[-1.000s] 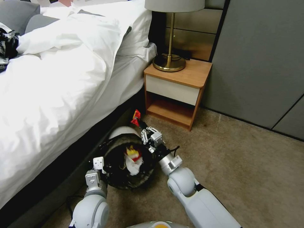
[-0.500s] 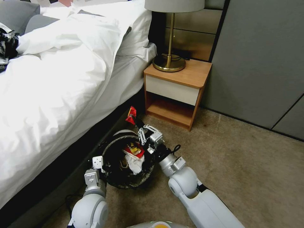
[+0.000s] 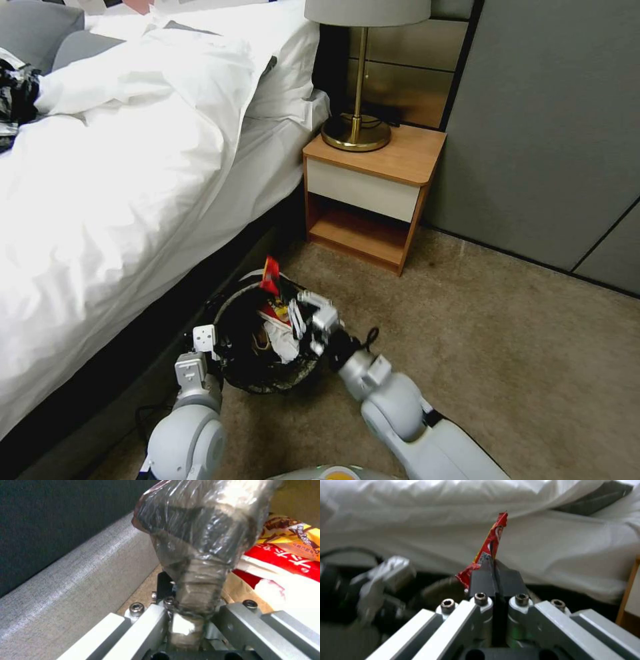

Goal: Pick up the trash bin, then pick up the garbage from the floor and place it into the trash bin.

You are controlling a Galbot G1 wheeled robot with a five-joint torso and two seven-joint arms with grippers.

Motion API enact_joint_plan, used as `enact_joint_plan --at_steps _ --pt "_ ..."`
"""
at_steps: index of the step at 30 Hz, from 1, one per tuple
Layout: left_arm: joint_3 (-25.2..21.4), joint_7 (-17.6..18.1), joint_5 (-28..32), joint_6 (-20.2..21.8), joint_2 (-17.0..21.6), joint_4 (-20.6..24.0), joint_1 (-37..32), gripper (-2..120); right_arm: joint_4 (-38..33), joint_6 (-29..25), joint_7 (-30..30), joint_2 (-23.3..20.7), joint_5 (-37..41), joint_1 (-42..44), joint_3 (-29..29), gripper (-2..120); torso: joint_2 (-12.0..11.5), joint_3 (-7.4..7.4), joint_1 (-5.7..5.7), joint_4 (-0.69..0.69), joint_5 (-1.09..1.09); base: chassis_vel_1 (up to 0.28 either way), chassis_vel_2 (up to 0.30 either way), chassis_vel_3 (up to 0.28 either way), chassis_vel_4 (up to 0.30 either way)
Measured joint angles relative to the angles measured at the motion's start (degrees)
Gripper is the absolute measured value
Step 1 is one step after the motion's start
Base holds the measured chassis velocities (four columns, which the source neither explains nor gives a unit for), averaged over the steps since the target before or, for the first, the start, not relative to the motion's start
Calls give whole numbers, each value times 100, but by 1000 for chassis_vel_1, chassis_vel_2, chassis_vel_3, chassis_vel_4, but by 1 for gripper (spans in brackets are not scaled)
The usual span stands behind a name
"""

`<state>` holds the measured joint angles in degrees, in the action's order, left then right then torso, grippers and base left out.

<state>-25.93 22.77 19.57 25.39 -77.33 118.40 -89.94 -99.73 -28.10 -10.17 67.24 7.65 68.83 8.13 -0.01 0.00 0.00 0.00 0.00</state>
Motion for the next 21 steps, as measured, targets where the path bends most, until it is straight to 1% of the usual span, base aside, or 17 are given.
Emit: enact_joint_plan --at_steps 3,5,7,11,19,21 --pt "-4 35 47 256 20 74 5 0 141 -80 -23 -233 -30 67 -48 0 0 0 0 0 0 0 0 0 0" --pt "-3 42 59 299 22 91 1 0 168 -87 -25 -241 -30 65 -58 0 0 0 0 0 0 0 0 0 0" --pt "-3 75 108 446 30 166 -14 0 299 -92 -28 -256 -31 27 -72 0 0 0 0 0 0 0 0 0 0" --pt "-27 107 198 604 46 252 -34 0 416 -105 -32 -317 -40 12 -47 0 0 0 0 1 1 0 0 0 0" --pt "-35 127 294 709 50 321 -66 0 632 -30 79 -327 -195 24 -24 0 0 0 0 0 1 0 0 0 0" --pt "-18 127 340 767 51 356 -76 0 666 -4 137 -331 -228 -23 -19 9 0 0 0 0 -1 0 0 0 0"
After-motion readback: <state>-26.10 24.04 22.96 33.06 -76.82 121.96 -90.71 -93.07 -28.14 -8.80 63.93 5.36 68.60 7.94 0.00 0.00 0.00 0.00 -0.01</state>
